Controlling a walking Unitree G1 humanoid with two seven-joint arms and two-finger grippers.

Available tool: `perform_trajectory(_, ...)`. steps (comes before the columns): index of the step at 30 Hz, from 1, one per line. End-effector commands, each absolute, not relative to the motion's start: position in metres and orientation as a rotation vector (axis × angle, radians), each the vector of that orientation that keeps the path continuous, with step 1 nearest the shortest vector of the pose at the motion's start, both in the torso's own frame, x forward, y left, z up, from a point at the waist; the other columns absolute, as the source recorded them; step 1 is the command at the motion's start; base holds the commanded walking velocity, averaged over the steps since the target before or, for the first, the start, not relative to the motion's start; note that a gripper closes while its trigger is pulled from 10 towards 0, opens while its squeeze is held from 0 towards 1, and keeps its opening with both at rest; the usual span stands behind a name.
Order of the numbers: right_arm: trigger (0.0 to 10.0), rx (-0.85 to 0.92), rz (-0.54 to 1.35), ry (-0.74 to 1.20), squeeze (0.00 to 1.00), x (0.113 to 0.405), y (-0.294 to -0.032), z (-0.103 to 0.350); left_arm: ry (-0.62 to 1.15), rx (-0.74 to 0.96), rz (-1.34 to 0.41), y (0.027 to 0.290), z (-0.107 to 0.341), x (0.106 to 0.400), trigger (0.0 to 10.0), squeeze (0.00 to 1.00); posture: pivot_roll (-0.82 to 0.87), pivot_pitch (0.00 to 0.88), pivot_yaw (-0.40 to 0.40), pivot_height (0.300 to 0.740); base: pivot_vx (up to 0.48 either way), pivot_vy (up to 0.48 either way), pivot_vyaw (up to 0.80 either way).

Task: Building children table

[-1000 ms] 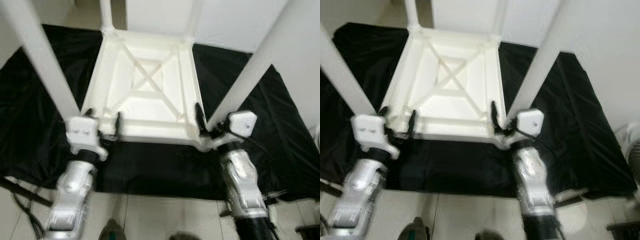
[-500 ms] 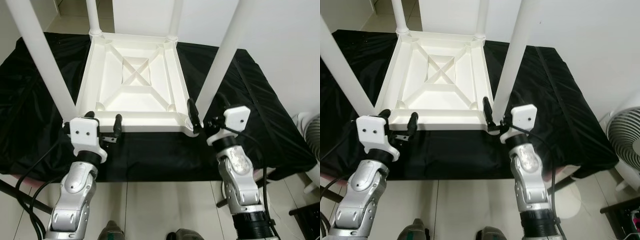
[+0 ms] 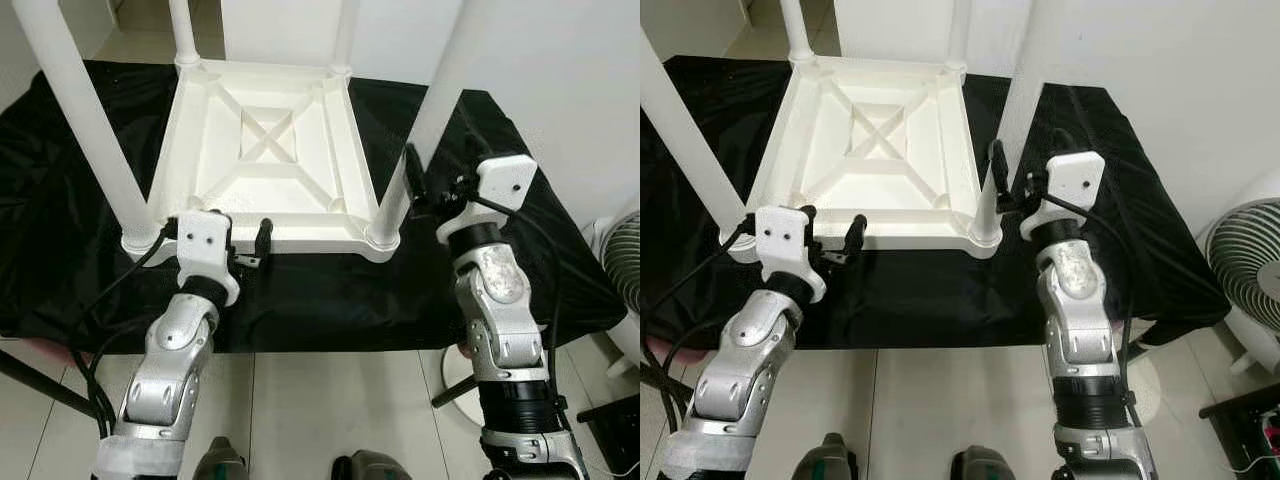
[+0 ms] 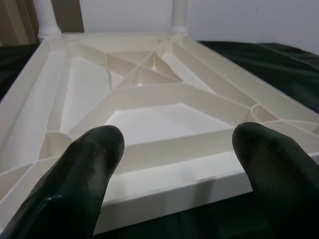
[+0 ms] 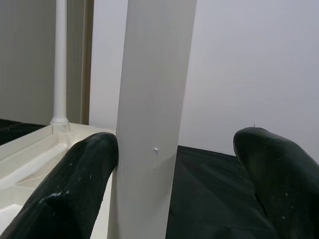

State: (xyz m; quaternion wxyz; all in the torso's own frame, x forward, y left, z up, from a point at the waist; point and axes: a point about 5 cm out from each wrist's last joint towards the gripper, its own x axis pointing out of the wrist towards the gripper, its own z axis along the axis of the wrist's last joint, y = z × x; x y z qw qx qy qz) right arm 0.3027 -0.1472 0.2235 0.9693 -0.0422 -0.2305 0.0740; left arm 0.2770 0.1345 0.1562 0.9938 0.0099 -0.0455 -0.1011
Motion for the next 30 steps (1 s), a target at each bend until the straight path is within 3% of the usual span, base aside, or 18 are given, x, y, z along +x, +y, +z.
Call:
perform_trajectory(1, 10.0, -0.102, 0.142, -0.445, 0.0, 0.31, -0.152, 0.227, -0.056, 0.007, -0.123, 0.139, 0.155, 0.285, 10.0, 0.0, 0.06, 0.07, -0.057, 0.74, 0.0, 0.0, 0.0)
perform_trajectory(26, 9.8, -0.114, 0.359, -0.383, 0.0, 0.337, -0.136, 0.239, 0.162, -0.033, 0.019, 0.141, 0.146, 0.31, 10.0, 0.0, 0.06, 0.071, -0.068, 0.74, 0.0, 0.0, 0.0)
perform_trajectory(27, 7.5, -0.113, 0.373, -0.381, 0.0, 0.337, -0.134, 0.24, 0.187, -0.031, 0.03, 0.141, 0.143, 0.31, 10.0, 0.0, 0.06, 0.07, -0.07, 0.74, 0.0, 0.0, 0.0)
perform_trajectory(28, 7.5, -0.113, 0.373, -0.381, 0.0, 0.337, -0.134, 0.24, 0.187, -0.031, 0.03, 0.141, 0.143, 0.31, 10.0, 0.0, 0.06, 0.07, -0.07, 0.74, 0.0, 0.0, 0.0)
perform_trajectory(29, 4.8, -0.117, 0.388, -0.38, 0.0, 0.337, -0.132, 0.241, 0.213, -0.037, 0.048, 0.142, 0.139, 0.311, 10.0, 0.0, 0.06, 0.069, -0.072, 0.74, 0.0, 0.0, 0.0)
perform_trajectory(30, 4.8, -0.117, 0.388, -0.38, 0.0, 0.337, -0.132, 0.241, 0.213, -0.037, 0.048, 0.142, 0.139, 0.311, 10.0, 0.0, 0.06, 0.069, -0.072, 0.74, 0.0, 0.0, 0.0)
